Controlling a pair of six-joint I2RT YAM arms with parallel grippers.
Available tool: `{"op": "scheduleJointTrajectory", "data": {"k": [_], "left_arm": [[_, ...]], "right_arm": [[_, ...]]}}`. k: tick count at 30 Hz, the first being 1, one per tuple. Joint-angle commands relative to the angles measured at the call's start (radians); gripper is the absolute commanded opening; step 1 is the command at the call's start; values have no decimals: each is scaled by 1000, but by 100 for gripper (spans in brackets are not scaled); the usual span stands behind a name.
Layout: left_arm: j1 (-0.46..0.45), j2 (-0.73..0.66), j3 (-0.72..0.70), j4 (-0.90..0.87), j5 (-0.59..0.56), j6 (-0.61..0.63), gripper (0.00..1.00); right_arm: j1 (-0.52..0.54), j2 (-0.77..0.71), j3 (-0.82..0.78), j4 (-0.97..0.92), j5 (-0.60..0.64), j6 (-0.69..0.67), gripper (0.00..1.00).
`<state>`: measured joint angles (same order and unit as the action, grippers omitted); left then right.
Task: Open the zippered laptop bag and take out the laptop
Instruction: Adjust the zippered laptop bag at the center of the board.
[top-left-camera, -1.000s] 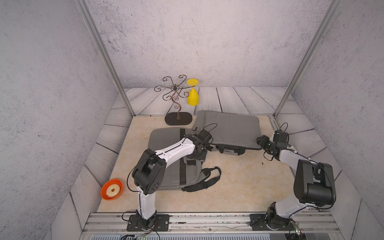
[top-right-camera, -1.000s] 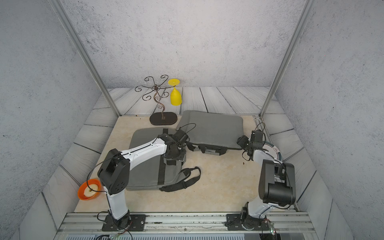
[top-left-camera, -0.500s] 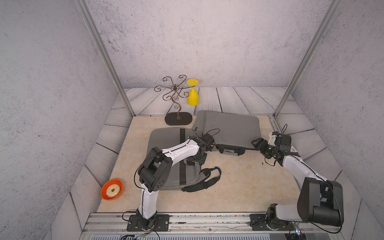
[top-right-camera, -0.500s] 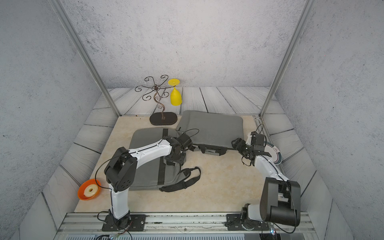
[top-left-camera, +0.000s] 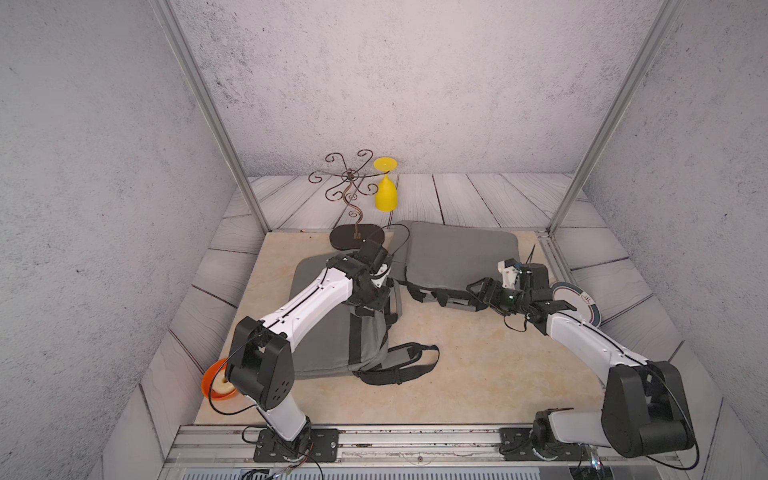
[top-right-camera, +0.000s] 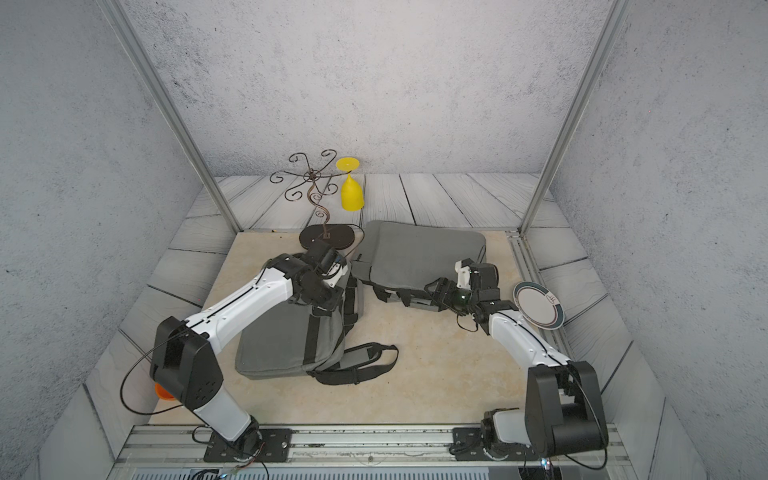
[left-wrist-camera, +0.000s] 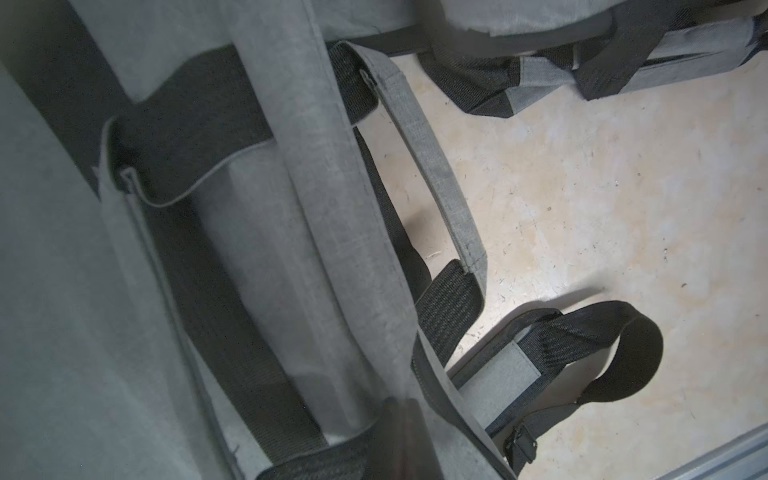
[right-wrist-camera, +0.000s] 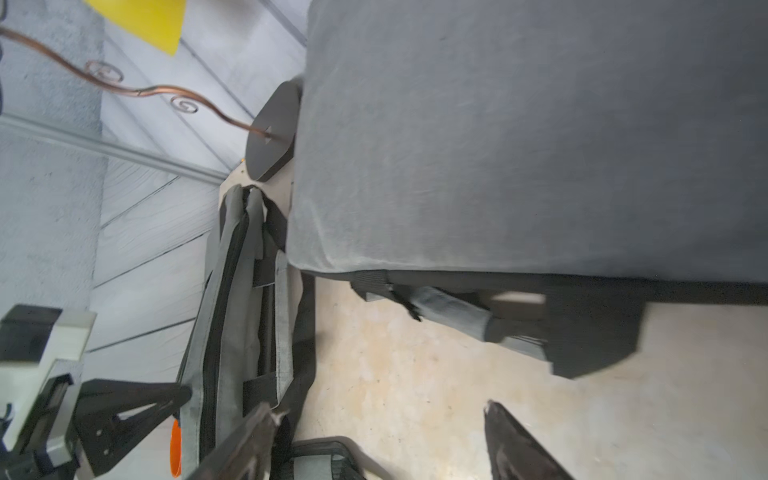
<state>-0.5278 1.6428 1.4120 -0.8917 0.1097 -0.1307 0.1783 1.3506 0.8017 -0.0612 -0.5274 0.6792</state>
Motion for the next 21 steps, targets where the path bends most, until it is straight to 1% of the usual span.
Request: {"op": "scheduleJointTrajectory", "data": {"k": [1, 5, 7, 9, 13, 18, 21], "left_arm": [[53, -27, -16, 4, 33, 55, 0], [124, 0, -8, 69, 50, 30, 0], [145, 23, -6, 117, 59, 16, 0], [150, 52, 3, 149, 70, 11, 0], [150, 128, 51, 161, 124, 1, 0], [150, 153, 34, 212, 161, -21, 0], [147, 161, 27, 205, 171, -27, 7]], "right_arm": [[67, 50, 35, 70, -32, 9, 78], [132, 78, 25, 132, -44, -10, 78], [154, 89, 18, 146, -42, -31, 78], [175, 93, 9, 154, -42, -61, 78], [202, 83, -18, 163, -58, -139, 78], [235, 55, -55, 146, -82, -233, 78], [252, 61, -56, 135, -88, -242, 78]]}}
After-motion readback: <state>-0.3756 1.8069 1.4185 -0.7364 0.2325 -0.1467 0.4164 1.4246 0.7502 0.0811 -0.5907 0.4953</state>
